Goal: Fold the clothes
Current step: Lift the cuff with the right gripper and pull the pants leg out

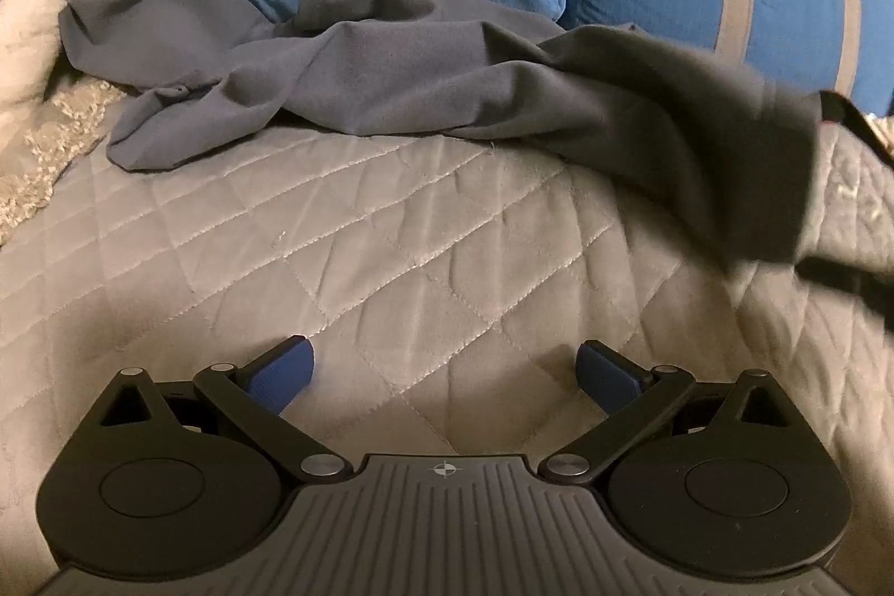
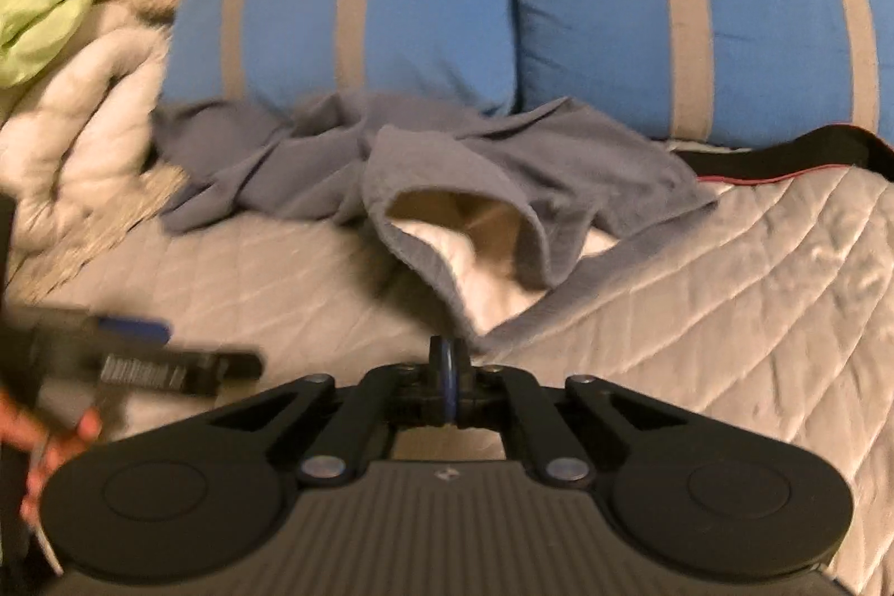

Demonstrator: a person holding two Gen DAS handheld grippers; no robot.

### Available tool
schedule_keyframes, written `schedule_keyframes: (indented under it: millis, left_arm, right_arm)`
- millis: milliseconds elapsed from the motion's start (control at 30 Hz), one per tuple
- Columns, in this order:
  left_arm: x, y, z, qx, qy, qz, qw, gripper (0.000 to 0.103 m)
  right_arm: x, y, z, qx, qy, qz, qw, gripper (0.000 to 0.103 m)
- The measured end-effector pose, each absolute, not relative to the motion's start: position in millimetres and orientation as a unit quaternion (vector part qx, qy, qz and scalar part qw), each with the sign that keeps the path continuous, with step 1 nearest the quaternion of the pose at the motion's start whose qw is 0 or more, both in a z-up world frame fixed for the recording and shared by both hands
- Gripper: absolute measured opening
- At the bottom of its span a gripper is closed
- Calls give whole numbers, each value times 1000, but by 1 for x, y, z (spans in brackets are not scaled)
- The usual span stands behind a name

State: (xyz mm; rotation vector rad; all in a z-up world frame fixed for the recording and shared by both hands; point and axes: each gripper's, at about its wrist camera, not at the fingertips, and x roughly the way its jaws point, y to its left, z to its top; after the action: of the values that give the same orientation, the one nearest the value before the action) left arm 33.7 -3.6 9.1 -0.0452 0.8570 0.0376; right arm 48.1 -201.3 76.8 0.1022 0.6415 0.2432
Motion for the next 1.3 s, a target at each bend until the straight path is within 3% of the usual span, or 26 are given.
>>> schedule_keyframes:
  millis: [100, 167, 267, 367, 533, 800, 833, 867, 933, 1100, 1300]
  left_arm:
    - [32, 1, 12, -41, 416, 14, 908, 102]
    - [31, 2, 12, -46, 416, 11, 908, 102]
    - [30, 1, 12, -40, 415, 10, 909, 102]
    - [31, -2, 11, -28, 416, 12, 909, 102]
    - [31, -7, 8, -8, 416, 15, 909, 102]
    - [32, -10, 5, 11, 409, 12, 912, 102]
    - [32, -10, 5, 12, 408, 10, 913, 102]
    - [31, -10, 5, 12, 406, 8, 914, 102]
    - [32, -9, 5, 12, 405, 5, 914, 102]
    - [35, 1, 10, -19, 408, -7, 913, 102]
    - [36, 51, 28, -199, 404, 5, 893, 102]
  right_arm:
    - [35, -192, 75, 27, 313, 133, 940, 2]
    - [32, -190, 76, 27, 300, 133, 944, 14]
    - [35, -188, 78, 32, 283, 127, 950, 49]
    - [43, -183, 80, 23, 262, 120, 957, 59]
    - [58, -176, 83, 8, 228, 108, 968, 63]
    - [85, -170, 87, 30, 200, 113, 973, 62]
    - [88, -171, 87, 39, 201, 116, 972, 48]
    - [91, -173, 88, 51, 203, 123, 970, 28]
    - [93, -178, 88, 72, 215, 139, 964, 9]
    - [75, -180, 96, 55, 218, 184, 957, 7]
    - [43, -184, 103, 2, 220, 217, 951, 6]
